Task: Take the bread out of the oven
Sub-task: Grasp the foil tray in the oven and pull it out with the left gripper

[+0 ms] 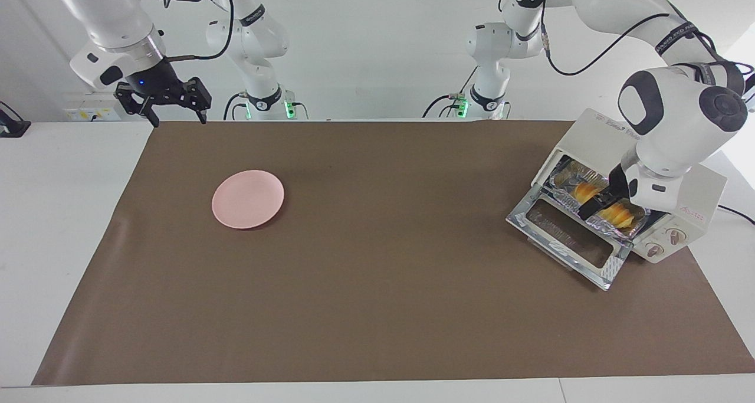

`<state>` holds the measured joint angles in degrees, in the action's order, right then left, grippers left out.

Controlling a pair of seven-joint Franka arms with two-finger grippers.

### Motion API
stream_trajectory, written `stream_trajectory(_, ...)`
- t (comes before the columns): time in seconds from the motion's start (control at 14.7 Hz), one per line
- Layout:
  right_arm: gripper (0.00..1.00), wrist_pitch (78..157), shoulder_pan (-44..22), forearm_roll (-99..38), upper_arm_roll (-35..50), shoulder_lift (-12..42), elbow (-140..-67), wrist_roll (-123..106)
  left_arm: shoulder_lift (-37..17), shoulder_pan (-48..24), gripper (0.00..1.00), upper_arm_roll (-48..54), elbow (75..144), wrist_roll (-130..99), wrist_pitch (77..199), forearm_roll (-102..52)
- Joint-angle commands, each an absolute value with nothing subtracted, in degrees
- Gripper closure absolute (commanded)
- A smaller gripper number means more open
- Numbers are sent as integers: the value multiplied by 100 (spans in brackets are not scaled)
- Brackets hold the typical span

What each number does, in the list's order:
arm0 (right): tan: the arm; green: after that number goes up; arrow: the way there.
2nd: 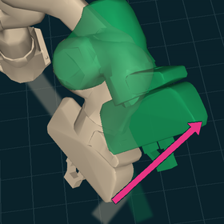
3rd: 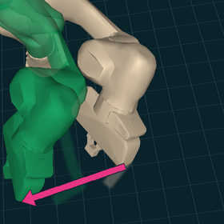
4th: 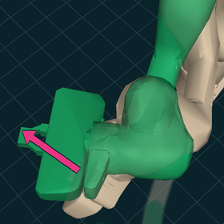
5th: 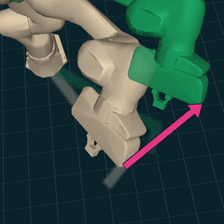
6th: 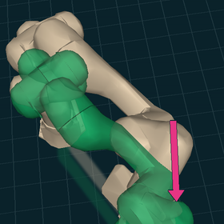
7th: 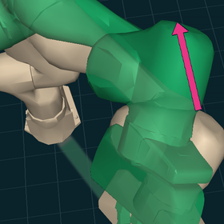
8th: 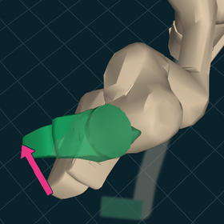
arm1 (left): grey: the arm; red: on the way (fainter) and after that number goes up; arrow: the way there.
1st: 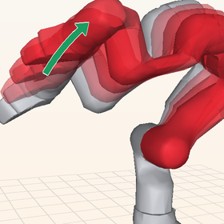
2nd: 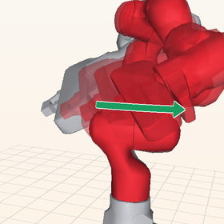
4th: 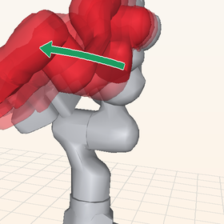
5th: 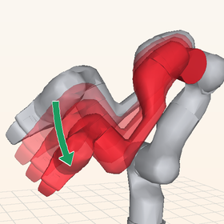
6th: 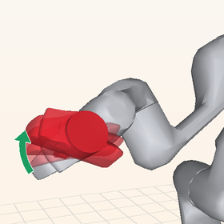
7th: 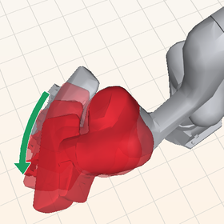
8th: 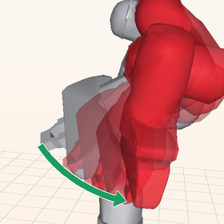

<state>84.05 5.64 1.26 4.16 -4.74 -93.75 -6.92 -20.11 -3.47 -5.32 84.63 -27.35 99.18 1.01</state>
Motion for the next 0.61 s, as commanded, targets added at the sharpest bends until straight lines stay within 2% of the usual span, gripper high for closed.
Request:
stream_trajectory(0.0, 0, 8376, 642, 105, 466, -580, -9483, -782, -1943, -395, 0, -527, 9033, -3602, 10466, 316)
stream_trajectory(0.48, 0, 8376, 642, 105, 466, -589, -9483, -782, -1740, -369, 0, -527, 10010, -3639, 11135, 448)
stream_trajectory(0.54, 0, 8376, 642, 105, 466, -580, -9483, -782, -1758, -387, 8, -536, 10037, -3647, 11144, 448)
